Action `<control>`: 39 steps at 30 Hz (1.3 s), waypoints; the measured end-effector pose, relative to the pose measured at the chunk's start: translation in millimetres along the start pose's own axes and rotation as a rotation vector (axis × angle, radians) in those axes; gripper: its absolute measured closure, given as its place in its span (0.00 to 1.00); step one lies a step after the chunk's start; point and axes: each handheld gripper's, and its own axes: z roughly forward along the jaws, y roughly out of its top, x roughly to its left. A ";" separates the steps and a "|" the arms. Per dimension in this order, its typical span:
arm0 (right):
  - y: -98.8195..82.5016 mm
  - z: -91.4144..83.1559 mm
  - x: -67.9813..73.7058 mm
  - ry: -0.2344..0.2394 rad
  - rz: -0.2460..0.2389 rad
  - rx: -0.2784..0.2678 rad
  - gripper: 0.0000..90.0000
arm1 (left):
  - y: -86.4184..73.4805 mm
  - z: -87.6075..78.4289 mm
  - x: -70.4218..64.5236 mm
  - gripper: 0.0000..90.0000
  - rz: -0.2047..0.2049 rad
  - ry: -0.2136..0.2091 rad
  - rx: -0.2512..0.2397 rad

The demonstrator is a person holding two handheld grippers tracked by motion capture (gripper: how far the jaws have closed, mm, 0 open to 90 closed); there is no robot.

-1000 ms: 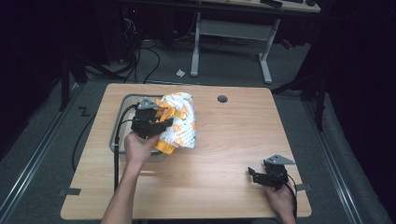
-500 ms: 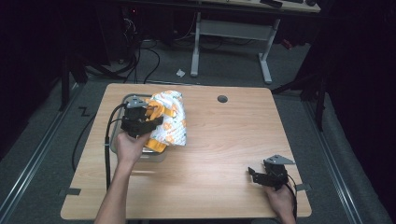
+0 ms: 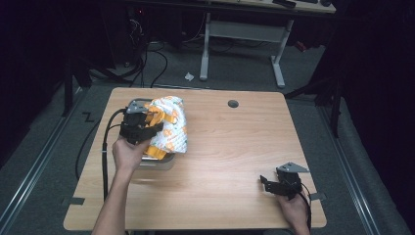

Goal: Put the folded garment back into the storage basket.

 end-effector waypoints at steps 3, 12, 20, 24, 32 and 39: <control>-0.1 -0.1 0.3 -0.001 0.005 0.001 0.27 | -0.4 -0.8 3.8 0.82 -0.007 0.007 -0.003; 0.0 -0.1 0.3 0.000 0.006 0.002 0.27 | -7.1 0.6 15.8 0.82 -0.023 0.032 0.018; 0.0 -0.1 0.3 -0.001 0.006 0.002 0.27 | -13.0 6.0 25.7 0.82 -0.028 0.064 0.041; 0.1 0.0 0.4 -0.001 0.007 0.002 0.27 | -16.7 11.0 29.2 0.82 -0.024 0.070 0.061; 0.1 0.0 0.4 -0.001 0.008 0.001 0.27 | -18.3 22.1 33.0 0.82 -0.015 0.090 0.107; 0.1 0.0 0.3 -0.001 0.007 0.002 0.27 | -19.9 32.9 36.4 0.81 -0.011 0.105 0.140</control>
